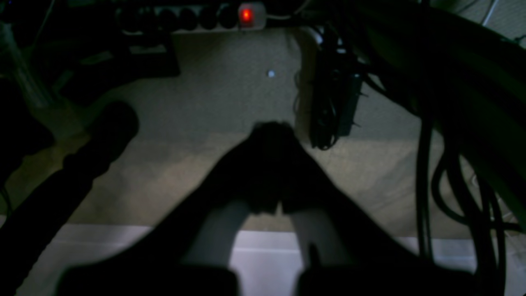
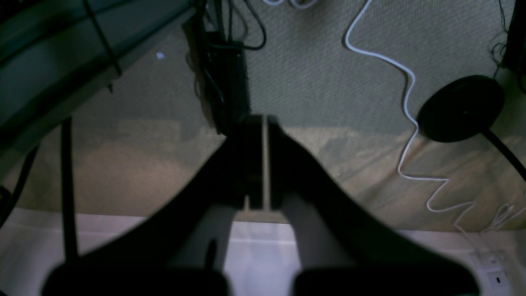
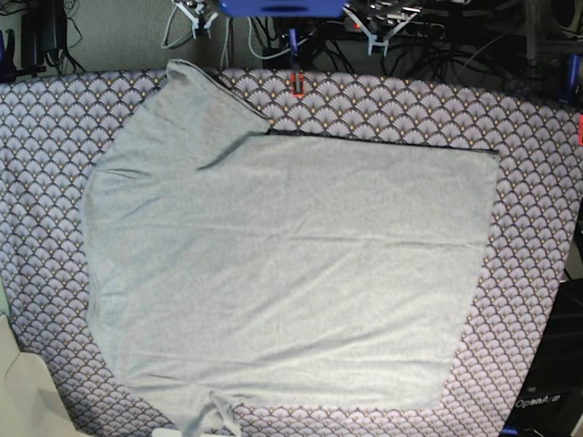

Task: Fold the T-shirt properly
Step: 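Move both grippers out from rest toward the shirt's shoulder corners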

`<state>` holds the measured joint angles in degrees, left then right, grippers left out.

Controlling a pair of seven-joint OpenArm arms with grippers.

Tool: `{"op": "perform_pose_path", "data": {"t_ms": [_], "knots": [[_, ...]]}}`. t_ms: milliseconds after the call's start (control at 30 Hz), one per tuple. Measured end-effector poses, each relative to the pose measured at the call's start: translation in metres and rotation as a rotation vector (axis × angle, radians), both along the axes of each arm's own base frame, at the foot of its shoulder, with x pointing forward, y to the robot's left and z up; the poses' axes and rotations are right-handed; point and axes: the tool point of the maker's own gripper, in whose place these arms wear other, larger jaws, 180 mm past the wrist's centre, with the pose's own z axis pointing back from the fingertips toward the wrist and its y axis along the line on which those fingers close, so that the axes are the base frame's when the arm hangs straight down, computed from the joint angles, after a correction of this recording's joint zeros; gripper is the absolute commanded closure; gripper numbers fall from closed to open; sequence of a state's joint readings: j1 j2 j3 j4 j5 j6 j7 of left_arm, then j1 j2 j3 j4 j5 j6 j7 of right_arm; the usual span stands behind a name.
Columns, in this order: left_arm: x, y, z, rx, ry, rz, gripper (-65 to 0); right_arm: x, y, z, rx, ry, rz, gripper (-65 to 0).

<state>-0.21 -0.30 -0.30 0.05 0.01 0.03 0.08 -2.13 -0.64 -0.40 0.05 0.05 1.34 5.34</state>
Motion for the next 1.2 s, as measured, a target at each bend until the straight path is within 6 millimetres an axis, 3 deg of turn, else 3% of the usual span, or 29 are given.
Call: {"op": "perform_pose_path", "data": {"t_ms": [267,700,900,967,1100,1200], "knots": [[0.003,0.0,0.0,-0.003,-0.019,-0.001,0.0,-0.004,-0.001,0.001,-0.004,-0.02,-0.001,0.0],[0.012,0.031,0.002,0.036,-0.057,-0.001,0.0,-0.004,-0.004,0.004,-0.017,-0.133,-0.039,0.0],[0.026,-0.001,0.005,-0.18,-0.086,0.091,0.0,-0.007,-0.009,0.01,-0.037,-0.231,-0.084,0.0],[0.031,0.004,0.007,-0.209,-0.103,0.15,0.0,-0.011,-0.016,0.013,-0.05,-0.258,-0.081,0.0],[0.034,0.033,0.01,-0.196,-0.117,0.178,0.0,-0.013,-0.029,0.018,-0.077,-0.316,-0.08,0.0],[0.055,0.036,0.014,-0.19,-0.197,0.16,0.0,-0.012,-0.03,0.021,-0.079,-0.347,-0.076,0.0]]}}
